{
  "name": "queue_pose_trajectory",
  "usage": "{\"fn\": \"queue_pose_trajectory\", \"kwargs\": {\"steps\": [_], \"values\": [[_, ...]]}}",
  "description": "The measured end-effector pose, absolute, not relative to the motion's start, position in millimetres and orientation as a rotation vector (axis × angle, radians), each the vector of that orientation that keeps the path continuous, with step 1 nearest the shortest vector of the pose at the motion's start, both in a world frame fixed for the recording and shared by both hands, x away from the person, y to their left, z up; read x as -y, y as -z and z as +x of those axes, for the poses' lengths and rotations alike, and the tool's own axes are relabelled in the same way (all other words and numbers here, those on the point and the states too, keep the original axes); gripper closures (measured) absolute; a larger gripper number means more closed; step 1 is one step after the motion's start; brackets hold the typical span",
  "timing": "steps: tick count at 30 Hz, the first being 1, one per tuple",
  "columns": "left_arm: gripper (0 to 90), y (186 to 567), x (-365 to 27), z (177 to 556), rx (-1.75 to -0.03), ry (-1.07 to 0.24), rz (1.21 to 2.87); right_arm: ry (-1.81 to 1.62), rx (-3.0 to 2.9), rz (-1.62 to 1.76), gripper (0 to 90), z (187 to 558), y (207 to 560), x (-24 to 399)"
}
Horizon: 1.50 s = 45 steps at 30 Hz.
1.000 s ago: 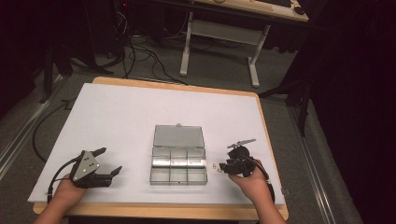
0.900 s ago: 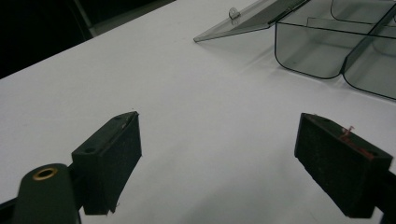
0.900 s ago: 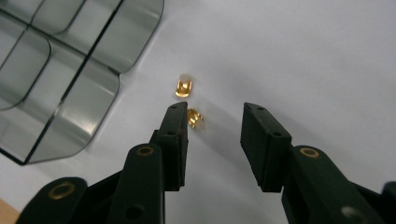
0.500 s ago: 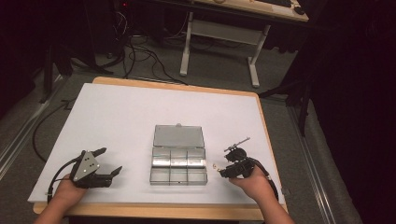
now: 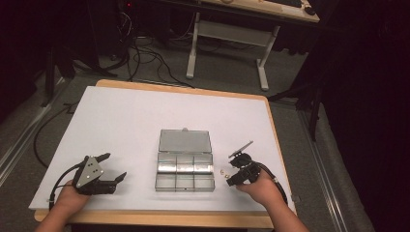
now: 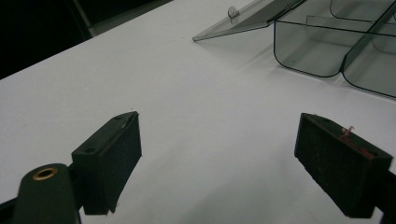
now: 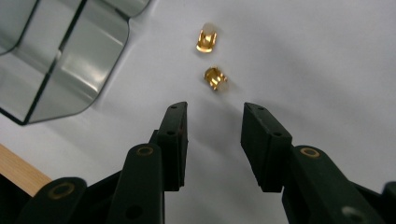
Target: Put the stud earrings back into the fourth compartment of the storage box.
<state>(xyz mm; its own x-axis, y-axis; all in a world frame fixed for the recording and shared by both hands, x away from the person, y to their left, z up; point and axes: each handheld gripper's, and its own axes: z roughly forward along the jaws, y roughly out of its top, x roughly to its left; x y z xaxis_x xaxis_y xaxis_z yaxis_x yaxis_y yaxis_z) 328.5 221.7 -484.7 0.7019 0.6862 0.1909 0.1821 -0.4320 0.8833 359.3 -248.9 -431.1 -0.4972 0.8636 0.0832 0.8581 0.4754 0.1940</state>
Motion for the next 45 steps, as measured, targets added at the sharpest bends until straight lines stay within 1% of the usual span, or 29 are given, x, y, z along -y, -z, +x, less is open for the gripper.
{"fn": "queue_pose_trajectory", "kwargs": {"steps": [8,14,19,24,30,45], "values": [[15.2,484.7,-221.7,328.7,-0.668,-0.674,1.973,-0.331,-2.649,1.539,64.7,373.9,426.1,244.8],[15.2,484.7,-221.9,328.8,-0.668,-0.672,1.973,-0.283,-2.671,1.558,73.1,380.0,429.0,243.8],[15.2,484.7,-221.9,328.8,-0.667,-0.671,1.973,-0.276,-2.703,1.553,77.7,381.1,431.4,241.8],[15.2,484.7,-221.9,328.8,-0.668,-0.671,1.973,-0.258,-2.713,1.542,86.2,381.1,431.9,241.2],[15.2,484.7,-221.8,328.7,-0.666,-0.672,1.973,-0.259,-2.729,1.525,87.3,379.6,429.2,240.1],[15.2,484.7,-221.7,328.5,-0.665,-0.673,1.972,-0.286,-2.784,1.450,87.8,374.5,408.6,231.3]]}}
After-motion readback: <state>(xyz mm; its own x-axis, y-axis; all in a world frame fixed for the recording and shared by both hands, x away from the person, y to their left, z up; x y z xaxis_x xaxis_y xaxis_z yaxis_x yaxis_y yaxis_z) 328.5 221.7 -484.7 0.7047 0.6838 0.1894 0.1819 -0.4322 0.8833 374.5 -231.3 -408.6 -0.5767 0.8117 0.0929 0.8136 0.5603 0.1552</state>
